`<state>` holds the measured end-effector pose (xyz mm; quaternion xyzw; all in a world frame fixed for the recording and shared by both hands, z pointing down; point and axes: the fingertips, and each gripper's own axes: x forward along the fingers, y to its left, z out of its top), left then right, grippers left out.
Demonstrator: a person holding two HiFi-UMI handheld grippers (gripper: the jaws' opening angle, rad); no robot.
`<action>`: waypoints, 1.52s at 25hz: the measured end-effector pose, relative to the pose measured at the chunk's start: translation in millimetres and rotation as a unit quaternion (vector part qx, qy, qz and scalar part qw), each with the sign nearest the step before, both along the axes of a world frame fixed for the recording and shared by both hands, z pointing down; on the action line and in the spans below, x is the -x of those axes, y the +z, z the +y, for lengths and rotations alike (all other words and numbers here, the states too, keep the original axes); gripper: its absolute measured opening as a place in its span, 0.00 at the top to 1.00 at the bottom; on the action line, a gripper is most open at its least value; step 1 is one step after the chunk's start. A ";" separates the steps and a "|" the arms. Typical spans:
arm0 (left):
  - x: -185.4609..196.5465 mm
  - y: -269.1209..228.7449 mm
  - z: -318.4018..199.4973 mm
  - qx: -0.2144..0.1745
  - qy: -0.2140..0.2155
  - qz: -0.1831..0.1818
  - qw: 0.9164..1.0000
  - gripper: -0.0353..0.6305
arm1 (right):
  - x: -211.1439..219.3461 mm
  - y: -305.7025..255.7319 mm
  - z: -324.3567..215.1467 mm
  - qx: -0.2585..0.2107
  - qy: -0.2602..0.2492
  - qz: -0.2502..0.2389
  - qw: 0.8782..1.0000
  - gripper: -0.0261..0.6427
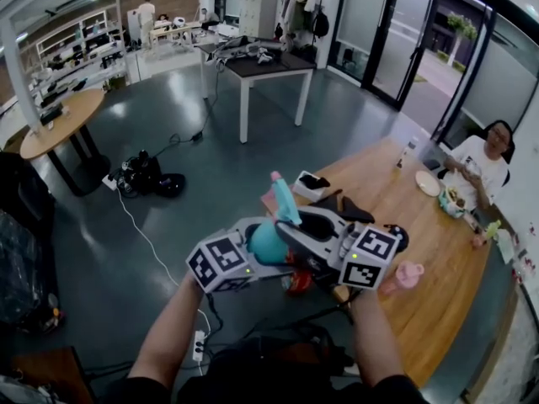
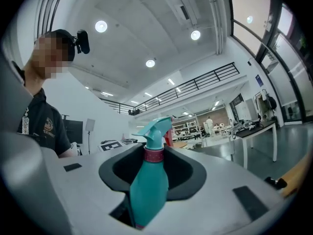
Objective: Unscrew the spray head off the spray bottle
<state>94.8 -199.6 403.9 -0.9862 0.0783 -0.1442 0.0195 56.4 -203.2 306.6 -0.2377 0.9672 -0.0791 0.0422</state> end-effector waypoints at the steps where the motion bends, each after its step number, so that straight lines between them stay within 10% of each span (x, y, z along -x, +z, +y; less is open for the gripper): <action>1: -0.7 -2.4 2.3 0.002 0.008 0.007 1.000 0.27 | 0.1 -1.2 1.4 -0.003 -0.010 -0.003 1.000 0.75; 5: -1.3 -5.9 8.8 0.012 0.022 0.020 0.999 0.27 | 0.5 -3.2 5.0 -0.008 -0.028 -0.020 0.999 0.74; 13: 10.1 12.9 -36.9 0.022 -0.115 -0.002 0.993 0.27 | -7.2 6.6 -14.4 0.001 0.069 -0.010 0.998 0.74; 23: 11.4 24.7 -51.2 0.015 -0.183 -0.024 0.983 0.27 | 1.6 16.9 -30.8 0.027 0.142 0.025 0.989 0.74; 30: 6.5 24.6 -43.3 0.008 -0.160 -0.034 0.987 0.27 | -2.1 15.9 -33.4 0.028 0.155 0.036 0.987 0.75; 38: 1.4 8.4 -13.4 0.016 -0.058 0.000 0.998 0.27 | 1.2 6.8 -12.6 0.010 0.029 -0.010 0.999 0.76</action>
